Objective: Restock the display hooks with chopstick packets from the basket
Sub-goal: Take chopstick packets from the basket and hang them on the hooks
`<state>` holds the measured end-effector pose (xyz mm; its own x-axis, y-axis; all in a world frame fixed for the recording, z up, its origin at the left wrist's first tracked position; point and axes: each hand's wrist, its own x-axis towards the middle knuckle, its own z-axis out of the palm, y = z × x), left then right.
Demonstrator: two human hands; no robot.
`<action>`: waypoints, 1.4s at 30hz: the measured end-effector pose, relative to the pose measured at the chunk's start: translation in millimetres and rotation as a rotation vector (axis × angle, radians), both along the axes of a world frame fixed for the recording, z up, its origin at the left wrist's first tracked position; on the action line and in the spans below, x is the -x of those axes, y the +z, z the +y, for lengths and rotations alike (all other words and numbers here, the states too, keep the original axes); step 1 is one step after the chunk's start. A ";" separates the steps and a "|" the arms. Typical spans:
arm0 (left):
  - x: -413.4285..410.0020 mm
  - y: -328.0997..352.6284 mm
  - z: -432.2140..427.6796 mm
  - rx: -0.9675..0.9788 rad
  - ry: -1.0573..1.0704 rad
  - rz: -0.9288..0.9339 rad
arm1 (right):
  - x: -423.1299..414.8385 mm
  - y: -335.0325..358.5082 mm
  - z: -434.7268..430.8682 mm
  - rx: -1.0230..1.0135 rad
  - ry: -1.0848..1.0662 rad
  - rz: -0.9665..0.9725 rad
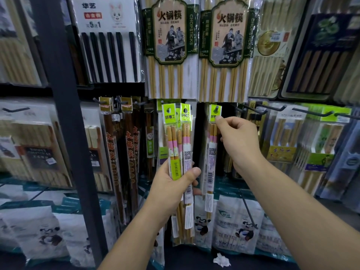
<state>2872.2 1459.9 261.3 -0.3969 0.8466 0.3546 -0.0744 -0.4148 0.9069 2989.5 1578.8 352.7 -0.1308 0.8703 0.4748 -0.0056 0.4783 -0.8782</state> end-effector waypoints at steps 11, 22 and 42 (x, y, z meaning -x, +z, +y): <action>-3.5 -0.2 1.2 0.043 -0.059 0.071 | -1.2 -3.4 -32.2 -0.068 0.255 -0.091; -0.1 -0.3 0.9 0.059 0.064 -0.015 | -5.9 -0.4 -23.6 0.057 0.190 0.087; 3.9 -2.7 2.2 0.010 0.039 -0.068 | -5.0 -1.2 -6.4 -0.007 0.019 -0.043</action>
<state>2868.3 1462.1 258.6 -0.4528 0.8331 0.3177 -0.1194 -0.4098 0.9043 2994.5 1572.5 351.5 -0.1676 0.8643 0.4743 0.0230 0.4844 -0.8745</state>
